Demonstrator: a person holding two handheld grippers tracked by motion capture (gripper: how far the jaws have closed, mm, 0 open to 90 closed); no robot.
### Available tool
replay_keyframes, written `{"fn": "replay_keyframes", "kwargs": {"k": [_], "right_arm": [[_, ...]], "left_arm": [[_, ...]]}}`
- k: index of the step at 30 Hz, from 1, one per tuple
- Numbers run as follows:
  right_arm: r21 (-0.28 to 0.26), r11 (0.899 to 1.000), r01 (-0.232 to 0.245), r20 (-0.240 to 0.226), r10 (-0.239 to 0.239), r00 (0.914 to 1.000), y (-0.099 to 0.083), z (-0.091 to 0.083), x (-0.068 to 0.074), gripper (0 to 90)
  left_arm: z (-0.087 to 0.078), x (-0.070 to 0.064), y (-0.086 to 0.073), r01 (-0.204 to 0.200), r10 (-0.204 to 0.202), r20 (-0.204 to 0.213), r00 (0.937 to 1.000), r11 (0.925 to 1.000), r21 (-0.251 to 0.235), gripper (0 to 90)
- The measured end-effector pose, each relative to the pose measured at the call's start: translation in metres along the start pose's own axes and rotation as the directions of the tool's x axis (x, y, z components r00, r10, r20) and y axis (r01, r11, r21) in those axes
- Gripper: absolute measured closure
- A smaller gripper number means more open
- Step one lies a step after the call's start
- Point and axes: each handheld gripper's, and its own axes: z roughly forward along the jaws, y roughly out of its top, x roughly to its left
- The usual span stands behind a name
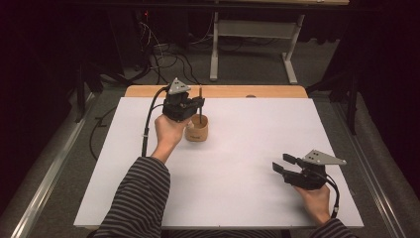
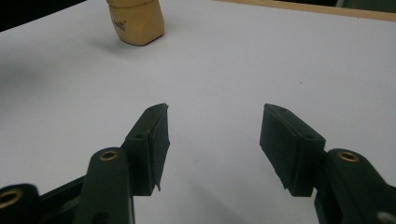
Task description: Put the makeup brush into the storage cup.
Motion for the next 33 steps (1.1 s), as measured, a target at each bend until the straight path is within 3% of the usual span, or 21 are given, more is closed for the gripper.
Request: {"fn": "replay_keyframes", "kwargs": {"k": [9, 33], "right_arm": [[0.005, 1.000, 0.002, -0.002, -0.002, 1.0000, 0.000, 0.001, 0.000, 44.2], [0.007, 1.000, 0.001, -0.005, -0.001, 1.0000, 0.000, 0.001, 0.000, 44.2]], "left_arm": [[0.011, 0.005, -0.005, 0.018, -0.017, -0.013, 0.9998, 0.9993, 0.033, 83.2], [0.033, 0.006, -0.015, -0.014, 0.019, -0.032, 0.9993, 0.9907, 0.136, 83.0]]}}
